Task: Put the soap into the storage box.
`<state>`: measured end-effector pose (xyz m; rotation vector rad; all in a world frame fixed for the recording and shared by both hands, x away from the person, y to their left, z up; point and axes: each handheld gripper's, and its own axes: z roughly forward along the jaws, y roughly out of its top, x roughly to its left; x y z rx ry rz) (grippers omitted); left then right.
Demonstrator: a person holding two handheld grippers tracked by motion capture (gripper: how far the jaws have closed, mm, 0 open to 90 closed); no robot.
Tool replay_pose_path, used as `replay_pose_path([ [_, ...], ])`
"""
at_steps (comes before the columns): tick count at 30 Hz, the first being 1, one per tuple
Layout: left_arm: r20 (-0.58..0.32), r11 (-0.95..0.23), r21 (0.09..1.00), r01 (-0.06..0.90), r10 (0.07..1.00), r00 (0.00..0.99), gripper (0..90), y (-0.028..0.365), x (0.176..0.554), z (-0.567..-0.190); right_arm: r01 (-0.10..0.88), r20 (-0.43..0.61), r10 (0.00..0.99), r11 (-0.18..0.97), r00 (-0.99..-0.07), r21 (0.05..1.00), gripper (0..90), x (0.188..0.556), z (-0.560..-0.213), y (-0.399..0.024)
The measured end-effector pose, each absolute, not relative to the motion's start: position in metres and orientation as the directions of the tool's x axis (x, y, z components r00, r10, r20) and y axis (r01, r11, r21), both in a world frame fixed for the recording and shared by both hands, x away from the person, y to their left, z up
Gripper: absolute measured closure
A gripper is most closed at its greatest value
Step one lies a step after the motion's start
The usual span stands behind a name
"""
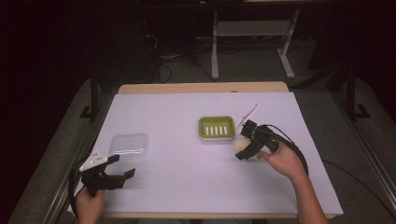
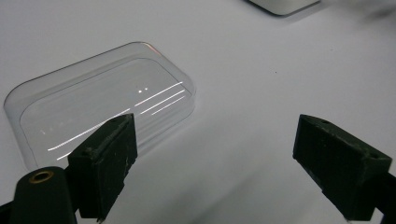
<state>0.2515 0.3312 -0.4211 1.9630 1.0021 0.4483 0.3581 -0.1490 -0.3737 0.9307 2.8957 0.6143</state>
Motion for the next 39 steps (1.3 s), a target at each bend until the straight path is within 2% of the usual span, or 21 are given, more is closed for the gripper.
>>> replay_pose_path([
  [39,-0.076,-0.288,0.832,0.475,0.788,0.611,12.9,0.333,0.251,-0.421,0.502,0.067,0.516,0.784,-0.854,0.366,23.5,0.395,-0.353,-0.103],
])
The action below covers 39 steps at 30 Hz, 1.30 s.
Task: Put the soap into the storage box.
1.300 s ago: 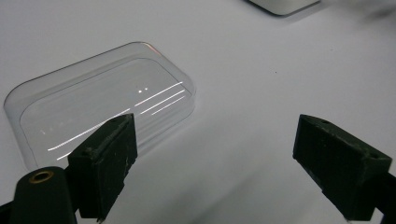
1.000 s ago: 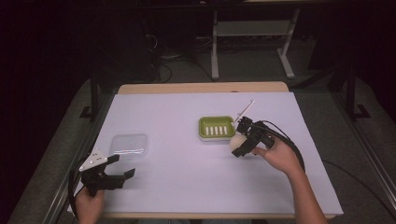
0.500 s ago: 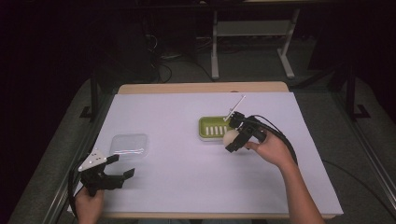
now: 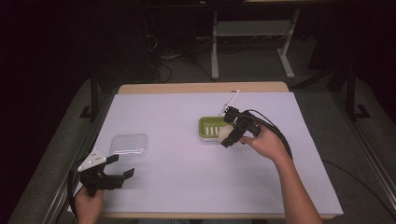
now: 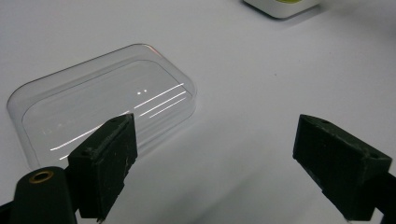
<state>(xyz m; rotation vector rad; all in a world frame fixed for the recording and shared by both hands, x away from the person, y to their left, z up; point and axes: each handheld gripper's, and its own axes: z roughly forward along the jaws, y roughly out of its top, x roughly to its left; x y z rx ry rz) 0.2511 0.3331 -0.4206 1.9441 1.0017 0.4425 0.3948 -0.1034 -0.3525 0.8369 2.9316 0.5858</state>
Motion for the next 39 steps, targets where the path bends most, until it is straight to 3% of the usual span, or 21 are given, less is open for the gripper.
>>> replay_pose_path([
  [23,-0.074,-0.292,0.831,0.474,0.786,0.614,12.9,0.334,0.251,-0.42,0.503,0.061,0.517,0.789,-0.854,0.353,23.6,0.427,-0.343,-0.084],
  [39,-0.064,-0.304,0.828,0.472,0.784,0.618,12.9,0.335,0.252,-0.42,0.562,0.076,0.576,0.749,-0.814,0.349,23.6,0.452,-0.364,-0.076],
])
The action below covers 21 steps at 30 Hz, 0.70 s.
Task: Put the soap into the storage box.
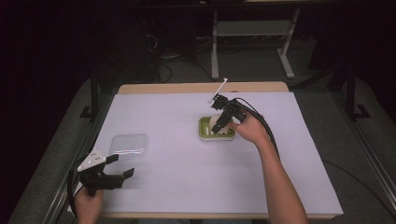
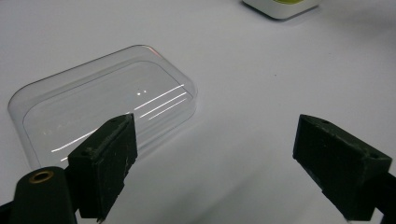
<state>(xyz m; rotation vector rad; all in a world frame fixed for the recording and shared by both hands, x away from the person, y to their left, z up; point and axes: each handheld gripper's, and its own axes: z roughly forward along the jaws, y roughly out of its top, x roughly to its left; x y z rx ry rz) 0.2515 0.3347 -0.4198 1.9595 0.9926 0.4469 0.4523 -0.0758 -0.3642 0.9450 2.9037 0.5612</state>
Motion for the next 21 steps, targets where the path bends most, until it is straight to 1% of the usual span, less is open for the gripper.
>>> replay_pose_path([
  [9,-0.067,-0.302,0.829,0.471,0.783,0.619,12.9,0.334,0.252,-0.42,0.579,0.076,0.594,0.736,-0.801,0.349,23.6,0.461,-0.372,-0.073],
  [16,-0.069,-0.3,0.829,0.472,0.782,0.619,12.9,0.334,0.251,-0.42,0.615,0.066,0.633,0.715,-0.771,0.331,23.6,0.467,-0.38,-0.072],
  [21,-0.068,-0.301,0.829,0.472,0.782,0.619,12.9,0.334,0.251,-0.42,0.619,0.068,0.637,0.709,-0.768,0.338,23.6,0.469,-0.382,-0.07],
])
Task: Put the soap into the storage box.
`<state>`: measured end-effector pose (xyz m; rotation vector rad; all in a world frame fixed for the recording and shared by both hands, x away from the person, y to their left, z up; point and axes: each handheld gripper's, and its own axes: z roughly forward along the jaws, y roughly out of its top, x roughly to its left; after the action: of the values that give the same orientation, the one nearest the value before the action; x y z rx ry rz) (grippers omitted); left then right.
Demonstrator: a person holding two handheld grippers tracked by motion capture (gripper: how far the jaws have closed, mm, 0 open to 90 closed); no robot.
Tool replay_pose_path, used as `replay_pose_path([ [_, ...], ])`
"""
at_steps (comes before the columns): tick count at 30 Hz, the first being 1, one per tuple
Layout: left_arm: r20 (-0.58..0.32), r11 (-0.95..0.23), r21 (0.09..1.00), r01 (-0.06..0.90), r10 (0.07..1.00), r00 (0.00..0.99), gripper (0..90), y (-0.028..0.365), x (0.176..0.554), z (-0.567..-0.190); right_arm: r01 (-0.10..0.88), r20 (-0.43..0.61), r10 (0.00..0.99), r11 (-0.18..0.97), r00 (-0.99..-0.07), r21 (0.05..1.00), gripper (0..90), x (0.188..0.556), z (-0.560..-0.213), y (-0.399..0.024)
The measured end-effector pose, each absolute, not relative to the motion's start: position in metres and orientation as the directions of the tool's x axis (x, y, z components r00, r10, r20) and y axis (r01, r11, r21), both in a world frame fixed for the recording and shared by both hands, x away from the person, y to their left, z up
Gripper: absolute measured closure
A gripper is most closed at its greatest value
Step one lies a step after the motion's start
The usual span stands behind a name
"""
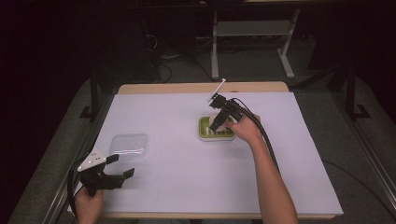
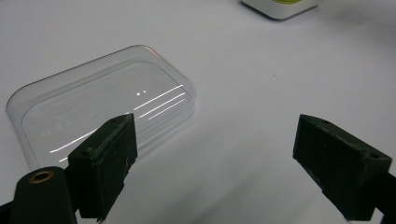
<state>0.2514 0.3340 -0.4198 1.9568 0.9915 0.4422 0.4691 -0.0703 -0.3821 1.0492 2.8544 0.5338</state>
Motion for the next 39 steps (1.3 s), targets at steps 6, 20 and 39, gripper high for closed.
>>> replay_pose_path([
  [6,-0.071,-0.3,0.83,0.47,0.779,0.623,12.9,0.333,0.252,-0.421,0.629,0.051,0.651,0.707,-0.758,0.322,23.6,0.473,-0.388,-0.069],
  [20,-0.069,-0.304,0.829,0.47,0.778,0.625,12.9,0.334,0.252,-0.421,0.642,0.041,0.664,0.703,-0.747,0.304,23.6,0.475,-0.395,-0.063],
  [39,-0.075,-0.296,0.831,0.471,0.779,0.622,12.9,0.333,0.251,-0.421,0.668,0.063,0.682,0.688,-0.729,0.285,23.5,0.475,-0.401,-0.059],
])
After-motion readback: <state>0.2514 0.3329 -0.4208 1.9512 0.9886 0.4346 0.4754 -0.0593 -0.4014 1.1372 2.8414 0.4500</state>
